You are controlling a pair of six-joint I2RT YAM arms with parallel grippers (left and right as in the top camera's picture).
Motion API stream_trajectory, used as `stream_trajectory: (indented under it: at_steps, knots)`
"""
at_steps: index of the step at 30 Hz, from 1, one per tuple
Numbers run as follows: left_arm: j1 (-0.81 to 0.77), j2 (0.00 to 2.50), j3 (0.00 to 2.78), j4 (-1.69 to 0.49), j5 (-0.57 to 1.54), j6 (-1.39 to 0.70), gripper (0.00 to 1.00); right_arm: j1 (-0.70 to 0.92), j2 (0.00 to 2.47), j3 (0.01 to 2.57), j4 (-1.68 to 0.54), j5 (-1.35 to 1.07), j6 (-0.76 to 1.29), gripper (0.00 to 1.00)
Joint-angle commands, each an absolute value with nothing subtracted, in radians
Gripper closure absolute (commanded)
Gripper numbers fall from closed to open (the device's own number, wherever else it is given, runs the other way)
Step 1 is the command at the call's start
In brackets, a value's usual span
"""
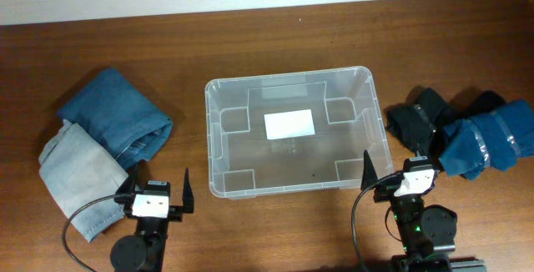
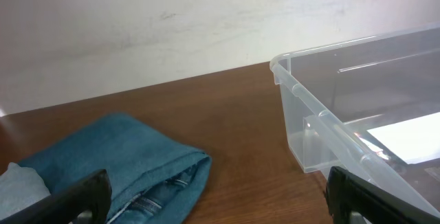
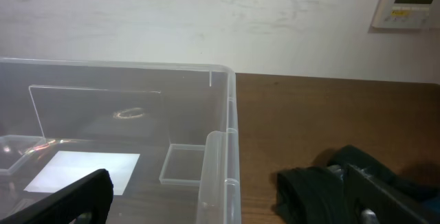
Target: Pack container
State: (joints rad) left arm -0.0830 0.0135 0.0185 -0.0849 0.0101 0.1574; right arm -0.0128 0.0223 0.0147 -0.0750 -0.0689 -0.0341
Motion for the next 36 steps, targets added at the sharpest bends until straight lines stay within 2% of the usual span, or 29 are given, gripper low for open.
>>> stream_trajectory:
  at_steps: [1,30,33,36]
  knots:
    - [-0.085,0.005,0.009,-0.082,0.000,0.167,0.01,-0.014,0.016,0.010,-0.081,-0.067,-0.038,0.02]
    - [-0.085,0.005,0.009,-0.079,0.003,0.166,0.01,-0.014,0.016,0.012,-0.081,-0.071,-0.037,0.01]
    - [-0.084,0.015,0.050,-0.077,-0.001,-0.007,0.01,-0.014,0.036,0.108,-0.155,-0.048,0.015,0.02]
    - [-0.084,0.109,0.200,-0.110,-0.001,-0.019,0.01,-0.014,0.168,0.308,-0.314,-0.021,0.042,0.01]
